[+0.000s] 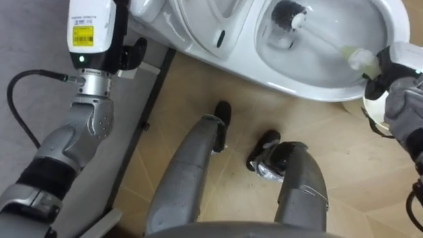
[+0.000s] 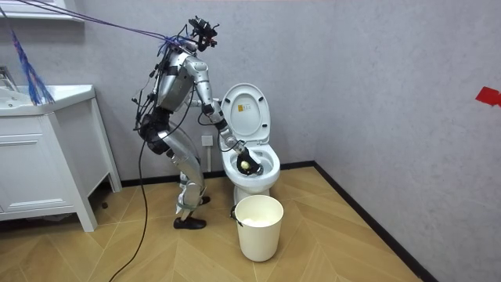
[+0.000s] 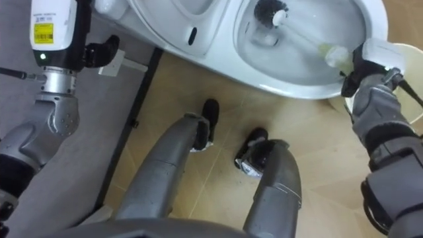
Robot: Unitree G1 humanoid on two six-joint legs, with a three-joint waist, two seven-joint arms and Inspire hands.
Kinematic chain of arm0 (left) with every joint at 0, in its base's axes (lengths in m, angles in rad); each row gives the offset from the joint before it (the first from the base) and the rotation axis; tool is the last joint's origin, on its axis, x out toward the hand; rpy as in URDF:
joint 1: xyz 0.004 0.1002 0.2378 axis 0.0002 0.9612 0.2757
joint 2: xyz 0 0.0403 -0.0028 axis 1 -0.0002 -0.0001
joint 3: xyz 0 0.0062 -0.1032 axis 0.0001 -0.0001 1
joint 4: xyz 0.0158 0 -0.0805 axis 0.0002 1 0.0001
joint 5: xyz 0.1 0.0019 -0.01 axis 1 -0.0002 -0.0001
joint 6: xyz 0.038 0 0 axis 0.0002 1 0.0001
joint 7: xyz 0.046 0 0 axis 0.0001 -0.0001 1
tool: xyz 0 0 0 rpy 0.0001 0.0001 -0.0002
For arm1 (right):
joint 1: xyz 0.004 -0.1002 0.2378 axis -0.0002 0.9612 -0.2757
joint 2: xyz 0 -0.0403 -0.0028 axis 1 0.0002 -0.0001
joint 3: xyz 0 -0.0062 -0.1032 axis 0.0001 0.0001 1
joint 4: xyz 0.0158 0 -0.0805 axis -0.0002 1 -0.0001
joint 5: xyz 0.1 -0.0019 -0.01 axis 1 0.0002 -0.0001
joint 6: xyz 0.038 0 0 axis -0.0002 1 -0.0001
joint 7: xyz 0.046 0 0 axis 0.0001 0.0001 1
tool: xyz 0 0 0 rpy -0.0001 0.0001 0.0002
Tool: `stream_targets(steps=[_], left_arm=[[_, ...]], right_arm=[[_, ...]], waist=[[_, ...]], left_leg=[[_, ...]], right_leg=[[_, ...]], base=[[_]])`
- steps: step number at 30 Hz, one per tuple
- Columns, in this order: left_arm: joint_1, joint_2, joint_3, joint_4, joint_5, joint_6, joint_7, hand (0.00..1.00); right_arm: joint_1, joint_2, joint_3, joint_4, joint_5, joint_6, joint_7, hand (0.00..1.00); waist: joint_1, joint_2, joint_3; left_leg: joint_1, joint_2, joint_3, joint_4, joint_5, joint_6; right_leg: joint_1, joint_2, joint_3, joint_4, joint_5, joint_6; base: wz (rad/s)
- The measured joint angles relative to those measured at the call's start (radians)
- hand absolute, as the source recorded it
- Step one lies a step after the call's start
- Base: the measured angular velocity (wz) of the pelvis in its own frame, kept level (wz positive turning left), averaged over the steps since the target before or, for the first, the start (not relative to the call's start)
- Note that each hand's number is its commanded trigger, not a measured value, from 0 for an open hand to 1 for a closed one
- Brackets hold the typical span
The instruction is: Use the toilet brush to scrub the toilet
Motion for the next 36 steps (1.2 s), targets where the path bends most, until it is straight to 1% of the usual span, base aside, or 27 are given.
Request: stream_targets(steps=[3, 6, 8, 9, 10, 11, 12, 13, 14, 15, 16, 17, 19, 22, 24, 26, 28, 29, 30, 31, 32, 33, 34, 35, 36], left_arm=[[0.000, 0.000, 0.004, 0.001, 0.000, 0.008, -0.001, 0.00], [0.003, 0.000, 0.004, 0.000, 0.006, 0.012, -0.010, 0.00], [0.007, 0.000, 0.003, 0.006, 0.008, 0.013, -0.011, 0.00], [0.006, 0.000, -0.003, 0.009, 0.008, 0.016, -0.014, 0.00], [0.010, 0.000, -0.011, 0.005, 0.008, 0.029, -0.021, 0.00], [0.012, 0.000, -0.012, 0.002, 0.008, 0.030, -0.023, 0.00], [0.016, 0.000, -0.012, 0.001, 0.008, 0.030, -0.032, 0.00], [0.028, 0.000, -0.014, 0.002, 0.008, 0.032, -0.038, 0.00], [0.033, 0.000, -0.014, 0.004, 0.007, 0.032, -0.039, 0.00], [0.047, -0.001, -0.014, 0.006, 0.007, 0.032, -0.039, 0.00], [0.065, 0.000, -0.012, 0.007, 0.002, 0.031, -0.037, 0.00], [0.072, 0.000, -0.011, 0.008, -0.003, 0.029, -0.036, 0.00], [0.094, 0.001, -0.010, 0.009, -0.018, 0.026, -0.029, 0.00], [0.113, 0.001, -0.007, 0.004, -0.038, 0.023, -0.009, 0.00], [0.124, 0.002, -0.004, 0.004, -0.050, 0.020, 0.005, 0.00], [0.133, 0.002, -0.005, 0.003, -0.058, 0.017, 0.013, 0.00], [0.127, 0.003, -0.006, 0.009, -0.075, 0.007, 0.027, 0.00], [0.123, 0.004, -0.006, 0.010, -0.078, 0.007, 0.029, 0.00], [0.113, 0.009, -0.006, 0.009, -0.093, 0.007, 0.029, 0.00], [0.109, 0.026, -0.007, 0.007, -0.096, 0.009, 0.029, 0.00], [0.107, 0.036, -0.007, 0.005, -0.096, 0.009, 0.029, 0.00], [0.098, 0.047, -0.006, -0.001, -0.096, 0.011, 0.029, 0.00], [0.094, 0.049, -0.006, -0.007, -0.095, 0.018, 0.031, 0.00], [0.094, 0.049, -0.005, -0.013, -0.094, 0.025, 0.037, 0.00], [0.090, 0.050, -0.004, -0.018, -0.094, 0.033, 0.052, 0.00]], right_arm=[[-0.002, -0.001, -0.013, 0.000, -0.004, -0.009, -0.006, 1.00], [-0.001, 0.004, -0.011, -0.001, -0.061, -0.009, -0.017, 1.00], [0.002, 0.013, -0.011, -0.006, -0.127, 0.001, -0.018, 1.00], [0.019, 0.017, -0.005, -0.033, -0.179, 0.016, -0.018, 1.00], [0.040, 0.019, 0.013, -0.064, -0.227, 0.028, -0.016, 1.00], [0.047, 0.020, 0.024, -0.078, -0.252, 0.037, -0.009, 1.00], [0.061, 0.022, 0.037, -0.107, -0.305, 0.059, 0.014, 1.00], [0.081, 0.027, 0.039, -0.142, -0.353, 0.086, 0.034, 1.00], [0.093, 0.026, 0.039, -0.162, -0.371, 0.098, 0.046, 1.00], [0.128, 0.017, 0.041, -0.218, -0.395, 0.120, 0.068, 1.00], [0.166, 0.016, 0.040, -0.275, -0.414, 0.142, 0.086, 1.00], [0.182, 0.016, 0.040, -0.298, -0.420, 0.149, 0.093, 1.00], [0.219, 0.016, 0.033, -0.368, -0.439, 0.183, 0.123, 1.00], [0.231, 0.015, 0.030, -0.401, -0.449, 0.201, 0.137, 1.00], [0.231, 0.015, 0.030, -0.405, -0.449, 0.202, 0.137, 1.00], [0.228, 0.011, 0.030, -0.404, -0.446, 0.202, 0.138, 1.00], [0.197, -0.013, 0.049, -0.377, -0.398, 0.195, 0.136, 1.00], [0.181, -0.017, 0.053, -0.351, -0.379, 0.186, 0.132, 1.00], [0.149, -0.027, 0.069, -0.300, -0.315, 0.162, 0.121, 1.00], [0.117, -0.022, 0.077, -0.255, -0.241, 0.135, 0.112, 1.00], [0.104, -0.020, 0.076, -0.237, -0.203, 0.122, 0.104, 1.00], [0.085, -0.024, 0.065, -0.204, -0.127, 0.097, 0.085, 1.00], [0.060, -0.025, 0.057, -0.168, -0.080, 0.079, 0.072, 1.00], [0.046, -0.025, 0.055, -0.150, -0.064, 0.071, 0.065, 1.00], [0.022, -0.025, 0.045, -0.119, -0.046, 0.054, 0.057, 1.00]], waist=[[-0.010, -0.005, -0.0001], [-0.008, -0.001, -0.0022], [-0.007, 0.003, -0.0046], [-0.004, 0.008, -0.0053], [0.006, 0.012, -0.0067], [0.013, 0.015, -0.0078], [0.023, 0.032, -0.0105], [0.025, 0.048, -0.0172], [0.030, 0.048, -0.0174], [0.043, 0.051, -0.0190], [0.046, 0.056, -0.0221], [0.045, 0.057, -0.0223], [0.040, 0.062, -0.0258], [0.041, 0.062, -0.0263], [0.042, 0.063, -0.0269], [0.044, 0.063, -0.0267], [0.049, 0.061, -0.0257], [0.049, 0.060, -0.0248], [0.049, 0.052, -0.0205], [0.048, 0.038, -0.0179], [0.046, 0.031, -0.0146], [0.039, 0.018, -0.0077], [0.028, 0.005, -0.0048], [0.018, 0.001, -0.0037], [0.001, -0.008, -0.0038]], left_leg=[[0.003, 0.001, 0.004, 0.003, 0.002, 0.004], [0.004, 0.001, 0.002, 0.009, 0.003, 0.006], [0.008, 0.001, 0.001, 0.009, 0.001, 0.008], [0.015, 0.001, -0.002, 0.006, -0.001, 0.010], [0.022, 0.002, -0.003, 0.004, -0.004, 0.010], [0.025, 0.004, -0.009, 0.002, -0.005, 0.008], [0.027, 0.009, -0.016, 0.000, -0.009, 0.002], [0.032, 0.011, -0.025, -0.011, -0.008, 0.001], [0.039, 0.012, -0.024, -0.021, -0.007, 0.000], [0.051, 0.019, -0.018, -0.029, -0.006, 0.000], [0.061, 0.025, -0.016, -0.034, -0.007, -0.001], [0.068, 0.026, -0.017, -0.040, -0.007, -0.002], [0.080, 0.029, -0.025, -0.062, -0.002, -0.010], [0.079, 0.038, -0.025, -0.064, -0.006, -0.017], [0.079, 0.045, -0.025, -0.061, -0.009, -0.021], [0.082, 0.046, -0.024, -0.061, -0.010, -0.023], [0.083, 0.049, -0.019, -0.061, -0.010, -0.023], [0.083, 0.050, -0.016, -0.060, -0.010, -0.023], [0.083, 0.050, -0.011, -0.059, -0.010, -0.022], [0.079, 0.052, -0.004, -0.059, -0.010, -0.022], [0.076, 0.052, 0.000, -0.058, -0.009, -0.021], [0.069, 0.048, 0.002, -0.057, -0.006, -0.019], [0.056, 0.033, 0.002, -0.054, -0.002, -0.018], [0.049, 0.029, 0.002, -0.053, 0.001, -0.016], [0.036, 0.016, 0.003, -0.049, 0.007, -0.012]], right_leg=[[0.001, -0.001, 0.004, 0.002, 0.003, 0.003], [0.005, 0.000, 0.004, 0.002, 0.008, 0.007], [0.012, 0.001, 0.001, -0.001, 0.010, 0.009], [0.023, 0.005, -0.004, -0.008, 0.012, 0.010], [0.034, 0.014, -0.005, -0.018, 0.014, 0.012], [0.039, 0.020, -0.006, -0.027, 0.018, 0.013], [0.050, 0.032, -0.012, -0.045, 0.023, 0.016], [0.060, 0.038, -0.021, -0.065, 0.031, 0.018], [0.063, 0.040, -0.016, -0.072, 0.034, 0.019], [0.072, 0.050, -0.010, -0.086, 0.041, 0.015], [0.087, 0.059, -0.012, -0.102, 0.043, 0.014], [0.094, 0.061, -0.014, -0.110, 0.044, 0.013], [0.112, 0.071, -0.023, -0.138, 0.049, 0.007], [0.116, 0.083, -0.025, -0.150, 0.050, 0.003], [0.120, 0.091, -0.027, -0.162, 0.052, 0.001], [0.124, 0.092, -0.029, -0.164, 0.051, 0.000], [0.125, 0.091, -0.031, -0.168, 0.050, 0.000], [0.124, 0.090, -0.031, -0.166, 0.050, 0.000], [0.121, 0.088, -0.028, -0.159, 0.046, -0.001], [0.111, 0.085, -0.023, -0.152, 0.043, -0.003], [0.105, 0.082, -0.022, -0.146, 0.041, -0.004], [0.089, 0.071, -0.018, -0.127, 0.035, -0.006], [0.069, 0.054, -0.016, -0.102, 0.026, -0.006], [0.059, 0.046, -0.016, -0.089, 0.022, -0.005], [0.042, 0.029, -0.017, -0.068, 0.014, -0.005]], base=[[-0.03], [-0.04], [0.00], [-0.04], [-0.09], [-0.15], [-0.08], [-0.06], [-0.12], [-0.19], [-0.15], [0.00], [0.05], [0.00], [-0.04], [-0.02], [0.00], [0.00], [0.00], [0.00], [0.00], [0.15], [0.21], [0.29], [0.26]])
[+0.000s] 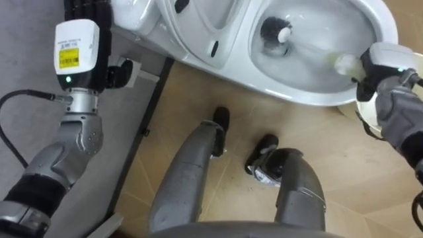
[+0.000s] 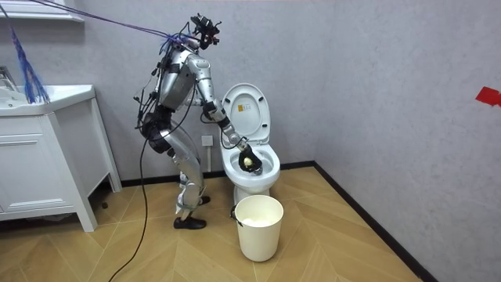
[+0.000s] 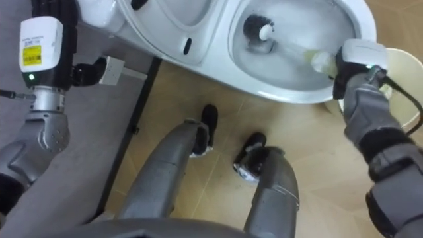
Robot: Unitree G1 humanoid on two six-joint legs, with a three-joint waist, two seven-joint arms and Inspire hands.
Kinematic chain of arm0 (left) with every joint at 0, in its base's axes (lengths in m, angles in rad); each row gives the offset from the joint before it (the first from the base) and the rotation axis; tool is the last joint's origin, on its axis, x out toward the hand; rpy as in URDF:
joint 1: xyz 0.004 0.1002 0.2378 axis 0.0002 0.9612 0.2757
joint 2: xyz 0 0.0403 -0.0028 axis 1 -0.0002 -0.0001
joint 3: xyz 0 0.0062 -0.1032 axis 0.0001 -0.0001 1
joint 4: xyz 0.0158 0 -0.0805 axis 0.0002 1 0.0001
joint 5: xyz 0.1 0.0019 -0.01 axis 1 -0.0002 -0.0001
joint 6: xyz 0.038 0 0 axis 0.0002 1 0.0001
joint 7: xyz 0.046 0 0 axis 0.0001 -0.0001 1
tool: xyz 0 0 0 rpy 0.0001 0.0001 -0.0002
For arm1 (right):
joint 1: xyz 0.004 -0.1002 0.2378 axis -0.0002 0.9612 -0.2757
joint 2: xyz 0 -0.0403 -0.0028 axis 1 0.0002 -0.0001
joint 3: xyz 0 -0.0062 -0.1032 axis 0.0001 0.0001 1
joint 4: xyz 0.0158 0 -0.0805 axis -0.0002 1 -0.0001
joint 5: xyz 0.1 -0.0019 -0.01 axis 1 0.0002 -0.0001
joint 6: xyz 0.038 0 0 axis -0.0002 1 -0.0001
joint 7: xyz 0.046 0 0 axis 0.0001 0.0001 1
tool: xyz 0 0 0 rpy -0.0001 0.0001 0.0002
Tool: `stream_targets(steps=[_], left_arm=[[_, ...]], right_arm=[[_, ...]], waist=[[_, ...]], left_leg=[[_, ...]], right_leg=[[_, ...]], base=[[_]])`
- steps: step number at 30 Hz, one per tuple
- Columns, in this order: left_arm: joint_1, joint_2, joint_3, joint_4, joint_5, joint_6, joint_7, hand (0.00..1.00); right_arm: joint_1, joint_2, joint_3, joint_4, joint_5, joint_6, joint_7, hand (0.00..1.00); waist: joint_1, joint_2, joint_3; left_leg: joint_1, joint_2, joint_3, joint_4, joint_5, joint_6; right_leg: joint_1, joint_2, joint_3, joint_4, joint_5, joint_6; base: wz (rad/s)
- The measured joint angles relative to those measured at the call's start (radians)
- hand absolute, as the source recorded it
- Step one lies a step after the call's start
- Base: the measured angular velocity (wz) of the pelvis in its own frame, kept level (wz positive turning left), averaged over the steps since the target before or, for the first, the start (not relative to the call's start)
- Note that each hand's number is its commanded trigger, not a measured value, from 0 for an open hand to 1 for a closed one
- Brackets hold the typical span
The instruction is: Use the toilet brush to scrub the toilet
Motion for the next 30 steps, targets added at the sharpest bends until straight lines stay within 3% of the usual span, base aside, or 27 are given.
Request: stream_targets(steps=[2, 4, 9, 11, 14, 16, 19, 25, 30], left_arm=[[-0.001, 0.000, 0.006, -0.011, 0.002, 0.004, 0.005, 0.00], [-0.003, 0.000, 0.009, -0.012, 0.004, 0.013, -0.003, 0.00], [-0.004, -0.002, 0.010, -0.028, 0.006, 0.042, -0.027, 0.00], [-0.009, -0.002, 0.010, -0.026, 0.008, 0.044, -0.042, 0.00], [0.002, -0.010, 0.010, -0.015, 0.026, 0.052, -0.063, 0.00], [0.035, -0.009, 0.011, -0.016, 0.026, 0.061, -0.064, 0.00], [0.078, -0.009, 0.011, -0.022, 0.021, 0.065, -0.068, 0.00], [0.130, -0.010, 0.040, -0.063, -0.013, 0.069, -0.089, 0.00], [0.138, -0.011, 0.042, -0.060, -0.058, 0.066, -0.068, 0.00]], right_arm=[[-0.022, -0.004, -0.019, 0.015, -0.004, -0.009, -0.001, 1.00], [-0.024, -0.006, -0.019, 0.014, -0.030, -0.014, -0.002, 1.00], [-0.006, 0.003, -0.012, -0.074, -0.153, 0.002, 0.006, 1.00], [0.027, 0.007, -0.009, -0.139, -0.186, 0.026, 0.024, 1.00], [0.093, 0.012, -0.003, -0.248, -0.221, 0.079, 0.087, 1.00], [0.113, 0.001, -0.005, -0.318, -0.227, 0.131, 0.135, 1.00], [0.170, -0.001, -0.006, -0.418, -0.237, 0.191, 0.194, 1.00], [0.255, 0.000, -0.013, -0.642, -0.299, 0.303, 0.349, 1.00], [0.266, 0.000, -0.013, -0.703, -0.356, 0.341, 0.416, 1.00]], waist=[[-0.012, -0.008, 0.0046], [-0.017, -0.020, 0.0030], [-0.014, -0.019, 0.0002], [-0.005, -0.014, -0.0010], [0.018, 0.019, -0.0115], [0.024, 0.057, -0.0187], [0.031, 0.085, -0.0283], [0.035, 0.086, -0.0292], [0.037, 0.085, -0.0294]], left_leg=[[-0.008, -0.001, 0.002, 0.009, 0.002, 0.003], [-0.008, -0.001, 0.006, 0.021, 0.003, 0.005], [-0.008, 0.002, 0.010, 0.034, 0.001, 0.008], [-0.006, 0.005, 0.006, 0.036, -0.004, 0.013], [0.006, 0.025, -0.005, 0.030, -0.011, 0.006], [0.009, 0.031, -0.003, 0.024, -0.011, 0.006], [0.023, 0.043, -0.002, 0.015, -0.010, 0.004], [0.029, 0.067, -0.004, -0.007, -0.008, -0.021], [0.032, 0.078, -0.006, -0.007, -0.007, -0.029]], right_leg=[[-0.011, -0.011, 0.001, 0.018, -0.004, 0.000], [-0.012, -0.015, 0.005, 0.028, -0.004, 0.001], [-0.015, -0.008, 0.018, 0.032, 0.006, 0.006], [-0.011, 0.002, 0.018, 0.025, 0.012, 0.007], [0.016, 0.031, 0.010, -0.014, 0.032, 0.012], [0.022, 0.039, 0.010, -0.032, 0.041, 0.018], [0.041, 0.056, 0.009, -0.056, 0.053, 0.005], [0.047, 0.085, 0.004, -0.093, 0.062, -0.018], [0.055, 0.100, 0.000, -0.108, 0.065, -0.026]], base=[[0.11], [-0.02], [-0.12], [-0.14], [-0.20], [-0.10], [-0.09], [-0.05], [-0.03]])
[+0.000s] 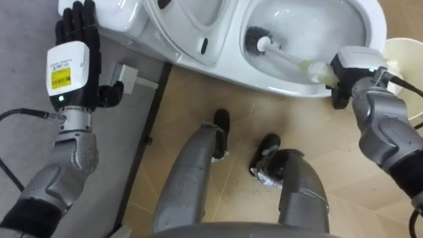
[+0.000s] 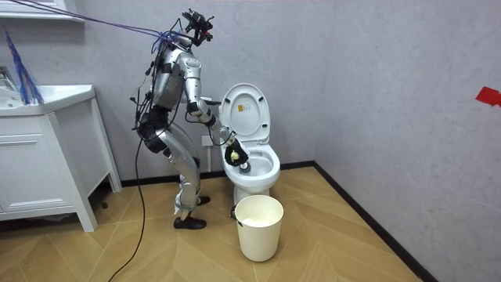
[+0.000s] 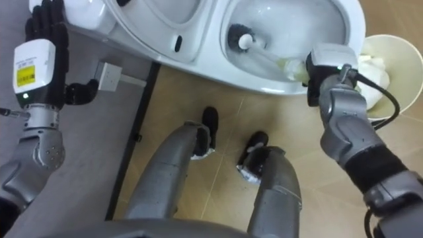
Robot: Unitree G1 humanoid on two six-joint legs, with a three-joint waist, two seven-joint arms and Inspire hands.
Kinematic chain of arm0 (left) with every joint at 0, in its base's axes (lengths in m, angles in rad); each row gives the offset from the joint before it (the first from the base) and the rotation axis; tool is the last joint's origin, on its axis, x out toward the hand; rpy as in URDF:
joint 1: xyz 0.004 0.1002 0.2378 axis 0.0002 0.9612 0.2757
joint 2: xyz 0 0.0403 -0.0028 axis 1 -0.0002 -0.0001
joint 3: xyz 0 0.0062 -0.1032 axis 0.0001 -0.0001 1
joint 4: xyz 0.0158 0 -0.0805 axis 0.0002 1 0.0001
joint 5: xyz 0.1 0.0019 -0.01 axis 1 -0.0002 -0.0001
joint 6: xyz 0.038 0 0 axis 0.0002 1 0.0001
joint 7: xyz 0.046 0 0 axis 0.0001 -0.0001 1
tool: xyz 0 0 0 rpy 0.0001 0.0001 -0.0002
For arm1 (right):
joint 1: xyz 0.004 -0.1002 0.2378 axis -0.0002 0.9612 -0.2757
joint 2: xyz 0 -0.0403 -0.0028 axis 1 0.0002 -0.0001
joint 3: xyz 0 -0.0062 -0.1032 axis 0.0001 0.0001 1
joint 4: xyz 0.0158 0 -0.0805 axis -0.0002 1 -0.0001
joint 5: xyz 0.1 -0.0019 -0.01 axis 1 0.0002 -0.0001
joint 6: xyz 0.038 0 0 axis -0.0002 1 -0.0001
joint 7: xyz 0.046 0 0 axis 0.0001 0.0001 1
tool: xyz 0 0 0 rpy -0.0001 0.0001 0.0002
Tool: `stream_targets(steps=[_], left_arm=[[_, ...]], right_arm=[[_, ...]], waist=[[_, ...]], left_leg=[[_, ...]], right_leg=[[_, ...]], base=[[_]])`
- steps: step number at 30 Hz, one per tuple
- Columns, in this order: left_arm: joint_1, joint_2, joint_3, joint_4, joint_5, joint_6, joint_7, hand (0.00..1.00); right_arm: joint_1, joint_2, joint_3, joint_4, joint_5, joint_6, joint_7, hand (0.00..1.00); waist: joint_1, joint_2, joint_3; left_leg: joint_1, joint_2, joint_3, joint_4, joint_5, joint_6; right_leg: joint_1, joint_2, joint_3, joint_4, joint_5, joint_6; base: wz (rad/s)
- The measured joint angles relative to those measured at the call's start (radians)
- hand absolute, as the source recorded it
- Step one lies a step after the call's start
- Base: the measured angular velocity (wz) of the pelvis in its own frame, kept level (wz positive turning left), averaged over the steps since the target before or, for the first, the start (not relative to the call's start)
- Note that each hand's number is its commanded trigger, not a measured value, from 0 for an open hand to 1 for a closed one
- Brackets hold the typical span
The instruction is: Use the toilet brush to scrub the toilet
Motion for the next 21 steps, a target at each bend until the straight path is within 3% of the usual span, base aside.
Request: stream_targets(steps=[3, 5, 6, 9, 13, 18, 21], left_arm=[[0.006, 0.001, -0.006, 0.023, -0.025, -0.014, 0.009, 0.00], [-0.003, 0.001, -0.018, 0.035, -0.055, -0.020, 0.018, 0.00], [-0.012, 0.001, -0.023, 0.052, -0.058, -0.023, 0.028, 0.00], [-0.045, 0.003, -0.025, 0.053, -0.048, -0.033, 0.025, 0.00], [-0.052, 0.003, -0.023, 0.050, -0.025, -0.033, 0.008, 0.00], [-0.041, 0.003, -0.003, 0.069, 0.001, -0.035, -0.047, 0.00], [-0.008, -0.006, 0.008, 0.094, 0.010, -0.034, -0.084, 0.00]], right_arm=[[0.002, 0.001, -0.002, 0.043, -0.017, -0.010, -0.008, 1.00], [-0.021, 0.001, 0.001, 0.137, 0.031, -0.054, -0.039, 1.00], [-0.051, 0.002, -0.002, 0.219, 0.089, -0.099, -0.068, 1.00], [-0.114, 0.009, -0.009, 0.424, 0.272, -0.208, -0.130, 1.00], [-0.193, 0.011, -0.046, 0.574, 0.454, -0.306, -0.159, 1.00], [-0.236, 0.000, -0.093, 0.684, 0.478, -0.364, -0.188, 1.00], [-0.212, -0.001, -0.108, 0.709, 0.477, -0.383, -0.187, 1.00]], waist=[[-0.002, -0.001, 0.0009], [-0.003, -0.012, 0.0031], [-0.002, -0.021, 0.0060], [-0.015, -0.066, 0.0252], [-0.029, -0.117, 0.0298], [-0.045, -0.150, 0.0331], [-0.044, -0.151, 0.0317]], left_leg=[[0.015, 0.000, -0.006, 0.000, -0.001, -0.002], [0.026, -0.002, -0.007, 0.000, -0.001, -0.002], [0.028, -0.005, -0.006, -0.001, -0.001, -0.001], [0.043, -0.038, -0.004, -0.013, 0.008, 0.007], [0.059, -0.066, 0.008, -0.017, 0.015, 0.018], [0.123, -0.078, 0.006, -0.021, 0.010, 0.033], [0.193, -0.078, 0.010, -0.049, -0.007, 0.042]], right_leg=[[0.022, 0.005, -0.004, -0.014, 0.000, 0.000], [0.034, 0.003, -0.004, -0.018, -0.002, 0.003], [0.034, -0.001, -0.003, -0.014, -0.004, 0.004], [0.029, -0.041, -0.003, 0.028, -0.027, 0.011], [0.031, -0.080, 0.003, 0.065, -0.044, 0.024], [0.099, -0.098, 0.000, 0.064, -0.057, 0.046], [0.166, -0.095, 0.005, 0.036, -0.058, 0.061]], base=[[0.00], [0.02], [0.06], [0.24], [0.16], [0.11], [-0.13]])
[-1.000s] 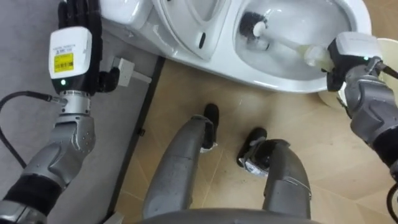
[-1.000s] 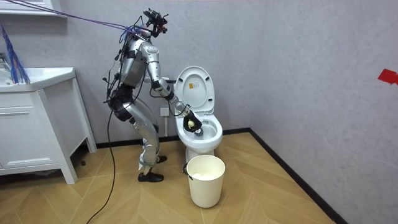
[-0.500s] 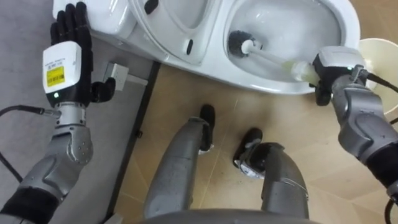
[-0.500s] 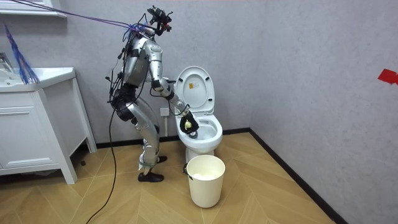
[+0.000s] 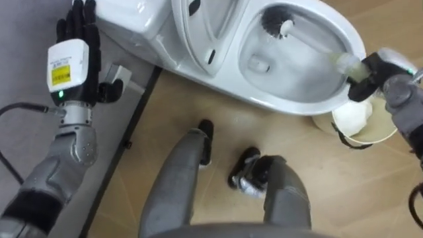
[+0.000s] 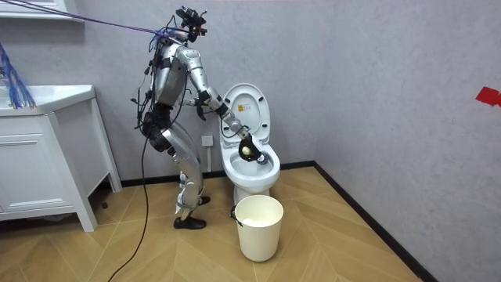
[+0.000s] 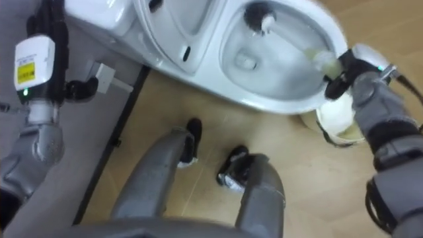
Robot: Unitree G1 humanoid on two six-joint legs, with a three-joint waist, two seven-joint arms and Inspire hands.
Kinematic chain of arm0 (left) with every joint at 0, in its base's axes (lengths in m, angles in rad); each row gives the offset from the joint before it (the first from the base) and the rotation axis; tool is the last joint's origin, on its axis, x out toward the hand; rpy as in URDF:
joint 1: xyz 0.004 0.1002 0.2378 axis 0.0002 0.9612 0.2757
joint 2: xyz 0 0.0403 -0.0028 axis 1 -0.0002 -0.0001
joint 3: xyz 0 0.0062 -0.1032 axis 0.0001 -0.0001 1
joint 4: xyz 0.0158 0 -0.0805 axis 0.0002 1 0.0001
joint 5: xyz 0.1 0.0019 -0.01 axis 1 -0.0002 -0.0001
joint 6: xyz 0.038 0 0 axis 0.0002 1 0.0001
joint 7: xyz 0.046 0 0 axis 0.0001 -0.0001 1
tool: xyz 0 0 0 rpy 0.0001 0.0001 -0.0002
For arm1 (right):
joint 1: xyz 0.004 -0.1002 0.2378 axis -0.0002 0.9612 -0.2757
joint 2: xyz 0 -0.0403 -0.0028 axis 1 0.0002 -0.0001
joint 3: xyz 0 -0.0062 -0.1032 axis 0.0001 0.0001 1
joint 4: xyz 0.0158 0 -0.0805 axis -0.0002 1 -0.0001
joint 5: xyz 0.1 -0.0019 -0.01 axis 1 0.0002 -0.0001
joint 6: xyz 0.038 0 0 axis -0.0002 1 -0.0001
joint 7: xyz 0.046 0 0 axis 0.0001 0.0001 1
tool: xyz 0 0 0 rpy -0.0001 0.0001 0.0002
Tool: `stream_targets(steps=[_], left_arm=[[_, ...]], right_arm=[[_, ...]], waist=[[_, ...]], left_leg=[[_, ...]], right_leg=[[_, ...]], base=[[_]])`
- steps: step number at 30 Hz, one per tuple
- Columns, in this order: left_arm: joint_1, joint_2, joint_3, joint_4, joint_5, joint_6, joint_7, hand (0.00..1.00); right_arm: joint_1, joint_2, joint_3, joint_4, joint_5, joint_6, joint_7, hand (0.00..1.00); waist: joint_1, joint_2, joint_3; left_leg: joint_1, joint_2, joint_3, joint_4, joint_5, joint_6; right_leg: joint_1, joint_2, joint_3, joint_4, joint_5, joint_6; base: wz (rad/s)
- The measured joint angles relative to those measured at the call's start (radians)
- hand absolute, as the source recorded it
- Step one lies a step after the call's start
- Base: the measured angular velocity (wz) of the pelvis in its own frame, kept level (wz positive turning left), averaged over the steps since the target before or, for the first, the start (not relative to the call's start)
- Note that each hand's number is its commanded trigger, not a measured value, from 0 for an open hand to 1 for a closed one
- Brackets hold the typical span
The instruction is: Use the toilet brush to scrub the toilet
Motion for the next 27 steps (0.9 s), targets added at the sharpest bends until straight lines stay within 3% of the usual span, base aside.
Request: stream_targets(steps=[2, 5, 6, 7, 9, 11, 13, 14, 18, 22, 27], left_arm=[[0.021, -0.006, 0.005, 0.002, 0.000, 0.000, -0.028, 0.00], [0.053, -0.016, 0.018, 0.014, 0.008, -0.001, -0.071, 0.00], [0.079, -0.022, 0.024, 0.031, 0.008, -0.004, -0.086, 0.00], [0.117, -0.031, 0.028, 0.043, 0.009, 0.001, -0.106, 0.00], [0.154, -0.054, 0.031, 0.095, 0.006, 0.019, -0.149, 0.00], [0.214, -0.087, 0.056, 0.127, 0.001, 0.041, -0.192, 0.00], [0.296, -0.105, 0.096, 0.148, -0.004, 0.044, -0.235, 0.00], [0.315, -0.110, 0.113, 0.152, -0.004, 0.045, -0.247, 0.00], [0.400, -0.169, 0.223, 0.180, -0.053, 0.052, -0.317, 0.00], [0.452, -0.215, 0.268, 0.211, -0.112, 0.056, -0.383, 0.00], [0.481, -0.278, 0.357, 0.297, -0.140, 0.061, -0.443, 0.00]], right_arm=[[0.018, 0.000, -0.012, 0.003, 0.000, -0.012, 0.005, 1.00], [0.072, 0.001, -0.043, 0.004, 0.000, -0.039, 0.017, 1.00], [0.108, 0.001, -0.069, -0.004, 0.001, -0.053, 0.024, 1.00], [0.144, 0.003, -0.086, -0.018, 0.000, -0.058, 0.031, 1.00], [0.208, 0.007, -0.139, -0.053, -0.002, -0.061, 0.035, 1.00], [0.269, 0.023, -0.205, -0.071, 0.016, -0.072, 0.029, 1.00], [0.394, 0.053, -0.291, -0.114, 0.050, -0.087, 0.021, 1.00], [0.423, 0.060, -0.303, -0.131, 0.050, -0.087, 0.021, 1.00], [0.565, 0.101, -0.390, -0.220, 0.050, -0.091, 0.030, 1.00], [0.651, 0.141, -0.415, -0.285, 0.059, -0.088, 0.035, 1.00], [0.712, 0.181, -0.462, -0.330, 0.052, -0.089, 0.030, 1.00]], waist=[[0.002, 0.000, -0.0013], [0.005, 0.003, -0.0035], [0.004, 0.006, -0.0102], [-0.004, 0.007, -0.0230], [-0.013, 0.006, -0.0291], [-0.033, 0.006, -0.0425], [-0.041, -0.016, -0.0605], [-0.041, -0.020, -0.0629], [-0.068, -0.022, -0.0638], [-0.066, -0.019, -0.0615], [-0.069, -0.026, -0.0611]], left_leg=[[0.033, 0.000, 0.011, -0.025, -0.002, 0.001], [0.103, -0.009, 0.018, -0.058, 0.002, 0.009], [0.139, -0.009, 0.018, -0.077, 0.002, 0.009], [0.174, -0.009, 0.019, -0.099, 0.001, 0.010], [0.242, -0.014, 0.021, -0.136, 0.001, 0.011], [0.303, -0.014, 0.020, -0.170, 0.000, 0.012], [0.392, -0.016, 0.020, -0.218, -0.001, 0.010], [0.414, -0.015, 0.019, -0.228, -0.003, 0.008], [0.515, -0.012, 0.001, -0.251, -0.030, 0.001], [0.595, -0.004, 0.018, -0.256, -0.069, -0.004], [0.678, -0.015, 0.022, -0.299, -0.074, -0.007]], right_leg=[[0.026, 0.003, 0.007, -0.022, 0.012, 0.016], [0.089, 0.005, 0.017, -0.054, 0.024, 0.021], [0.126, 0.010, 0.016, -0.080, 0.029, 0.027], [0.163, 0.016, 0.016, -0.109, 0.034, 0.033], [0.230, 0.020, 0.015, -0.150, 0.039, 0.042], [0.303, 0.030, 0.005, -0.203, 0.045, 0.053], [0.399, 0.048, 0.002, -0.277, 0.053, 0.067], [0.426, 0.055, 0.002, -0.297, 0.055, 0.070], [0.568, 0.076, -0.034, -0.391, 0.065, 0.079], [0.649, 0.086, -0.020, -0.428, 0.059, 0.088], [0.732, 0.088, -0.019, -0.486, 0.060, 0.098]], base=[[-0.14], [-0.07], [-0.04], [-0.04], [0.00], [0.10], [0.13], [0.04], [0.09], [-0.14], [-0.02]])
